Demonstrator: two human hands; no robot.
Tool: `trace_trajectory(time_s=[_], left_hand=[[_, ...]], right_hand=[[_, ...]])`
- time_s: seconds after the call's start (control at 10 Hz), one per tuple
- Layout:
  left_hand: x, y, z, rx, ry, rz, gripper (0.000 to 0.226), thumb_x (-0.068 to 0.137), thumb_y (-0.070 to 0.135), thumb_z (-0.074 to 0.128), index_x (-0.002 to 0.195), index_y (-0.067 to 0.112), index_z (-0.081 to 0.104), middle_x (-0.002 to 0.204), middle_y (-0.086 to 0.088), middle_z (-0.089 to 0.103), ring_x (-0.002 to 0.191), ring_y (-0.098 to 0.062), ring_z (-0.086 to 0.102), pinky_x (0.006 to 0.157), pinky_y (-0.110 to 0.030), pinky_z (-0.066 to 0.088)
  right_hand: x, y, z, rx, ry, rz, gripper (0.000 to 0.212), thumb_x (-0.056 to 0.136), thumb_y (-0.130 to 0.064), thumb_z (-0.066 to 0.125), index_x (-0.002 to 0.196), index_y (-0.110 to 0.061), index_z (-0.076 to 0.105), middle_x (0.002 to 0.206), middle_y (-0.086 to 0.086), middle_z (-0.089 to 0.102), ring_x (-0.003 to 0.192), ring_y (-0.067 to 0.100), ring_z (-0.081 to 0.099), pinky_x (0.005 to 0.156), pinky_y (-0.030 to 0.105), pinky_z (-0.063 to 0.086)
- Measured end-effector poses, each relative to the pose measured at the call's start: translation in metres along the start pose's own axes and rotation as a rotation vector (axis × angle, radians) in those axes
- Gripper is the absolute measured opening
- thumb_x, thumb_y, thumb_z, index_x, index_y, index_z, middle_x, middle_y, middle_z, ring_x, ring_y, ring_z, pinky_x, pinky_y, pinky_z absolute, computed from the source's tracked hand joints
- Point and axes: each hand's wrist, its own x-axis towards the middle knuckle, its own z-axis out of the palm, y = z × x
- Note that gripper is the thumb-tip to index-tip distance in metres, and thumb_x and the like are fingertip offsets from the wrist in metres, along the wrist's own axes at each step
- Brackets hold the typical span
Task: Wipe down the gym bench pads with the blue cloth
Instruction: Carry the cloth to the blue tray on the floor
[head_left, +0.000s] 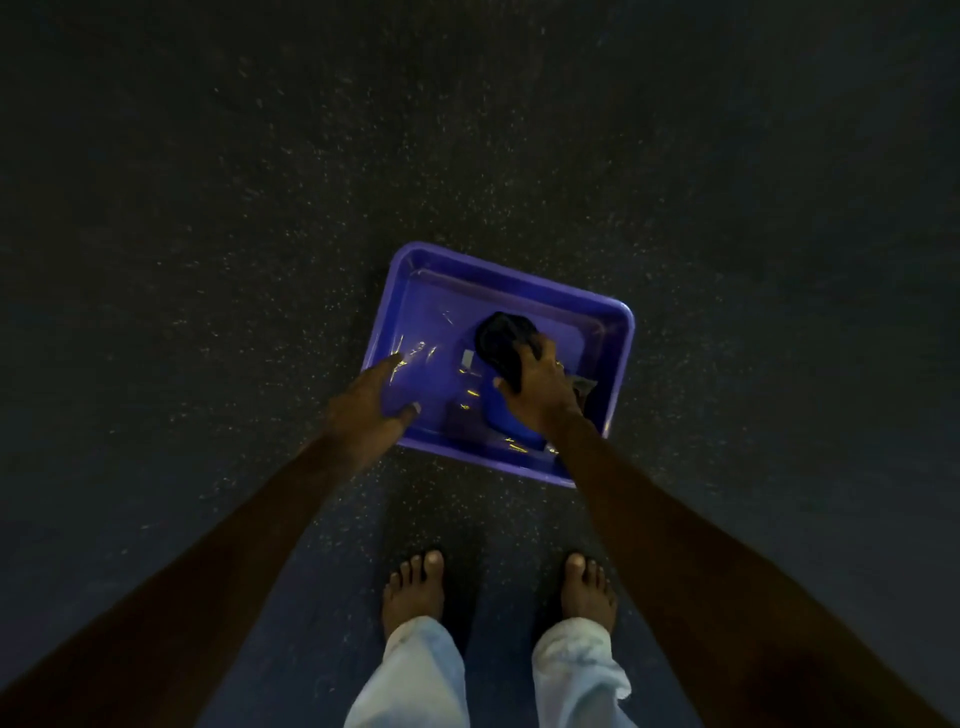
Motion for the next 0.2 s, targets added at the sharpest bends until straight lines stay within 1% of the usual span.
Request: trace_trajectory(time_s=[0.1,0.2], left_hand=[[-0.008,0.019,-0.011,-0.058,0.001,-0.019,0.07,0.098,0.023,0.066,0.158,0.032,0.032,0.163,-0.006,0.034,0.144,-0.031,0.041,0.11,-0.046,0.043],[-0.027,0.051,-0.025,-0.085,-0.014,-0.027,0.067,0.098,0.027,0.066,0.157,0.033,0.034,0.163,-0.007,0.033,0.142,-0.032,0.043,0.109,-0.05,0.044]], right_hand=[[-0.021,0.005,-0.014,0.084,0.012,0.013,0.068,0.091,-0.034,0.072,0.148,-0.013,0.042,0.154,0.016,0.027,0.129,0.043,0.048,0.108,0.058,0.044],[-0.045,0.005,-0.048,0.165,0.046,0.042,0.062,0.093,-0.031,0.071,0.145,-0.012,0.046,0.154,0.014,0.028,0.129,0.04,0.049,0.109,0.052,0.045]])
